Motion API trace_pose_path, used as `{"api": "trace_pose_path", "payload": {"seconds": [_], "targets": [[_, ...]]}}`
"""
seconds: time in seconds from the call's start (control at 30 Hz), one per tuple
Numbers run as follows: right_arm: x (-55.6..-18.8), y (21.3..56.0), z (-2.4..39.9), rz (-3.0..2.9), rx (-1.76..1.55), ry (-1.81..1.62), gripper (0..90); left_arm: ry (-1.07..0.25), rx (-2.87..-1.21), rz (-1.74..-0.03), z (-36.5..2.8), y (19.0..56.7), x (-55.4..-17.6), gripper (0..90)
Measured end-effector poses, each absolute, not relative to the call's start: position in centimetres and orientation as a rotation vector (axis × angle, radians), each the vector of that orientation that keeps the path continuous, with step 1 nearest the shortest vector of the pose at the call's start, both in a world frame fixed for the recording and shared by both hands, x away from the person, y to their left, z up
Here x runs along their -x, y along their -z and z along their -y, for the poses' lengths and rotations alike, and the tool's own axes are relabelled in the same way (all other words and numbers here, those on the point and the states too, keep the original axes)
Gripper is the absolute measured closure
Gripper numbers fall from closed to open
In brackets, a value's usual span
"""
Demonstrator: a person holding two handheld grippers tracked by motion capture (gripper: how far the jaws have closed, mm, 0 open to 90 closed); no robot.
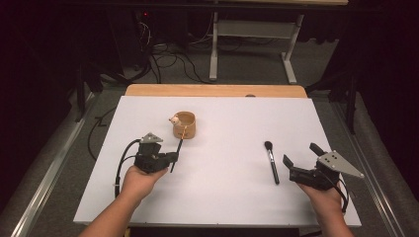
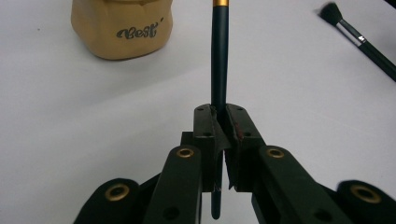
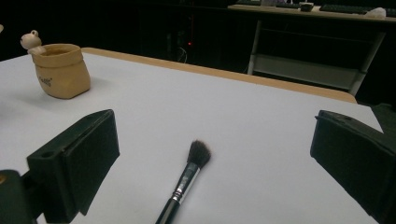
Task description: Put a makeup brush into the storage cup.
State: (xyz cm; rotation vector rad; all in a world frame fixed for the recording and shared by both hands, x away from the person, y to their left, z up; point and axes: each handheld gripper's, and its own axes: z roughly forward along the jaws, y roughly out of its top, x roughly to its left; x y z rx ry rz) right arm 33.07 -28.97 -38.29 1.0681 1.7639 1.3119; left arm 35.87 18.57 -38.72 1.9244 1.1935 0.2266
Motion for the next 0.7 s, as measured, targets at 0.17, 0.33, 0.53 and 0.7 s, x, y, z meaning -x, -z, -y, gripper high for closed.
{"api": "trace_pose_path", "payload": {"seconds": [0.17, 0.33, 0.53, 0.7], "targets": [[-33.1, 38.38, 28.93, -1.768, -1.076, -1.317, 2.8, -0.226, -1.883, -1.172, -18.88, 38.81, -35.88, 84.1], [-33.1, 38.33, 28.91, -1.766, -1.067, -1.314, 2.8, -0.241, -1.868, -1.134, -18.99, 38.84, -35.77, 84.1], [-33.2, 38.47, 28.88, -1.772, -1.075, -1.31, 2.8, -0.268, -1.84, -1.104, -19.1, 38.92, -35.65, 84.1], [-33.15, 38.48, 28.91, -1.775, -1.075, -1.315, 2.8, -0.278, -1.806, -1.102, -19.15, 39.15, -35.49, 84.1]]}}
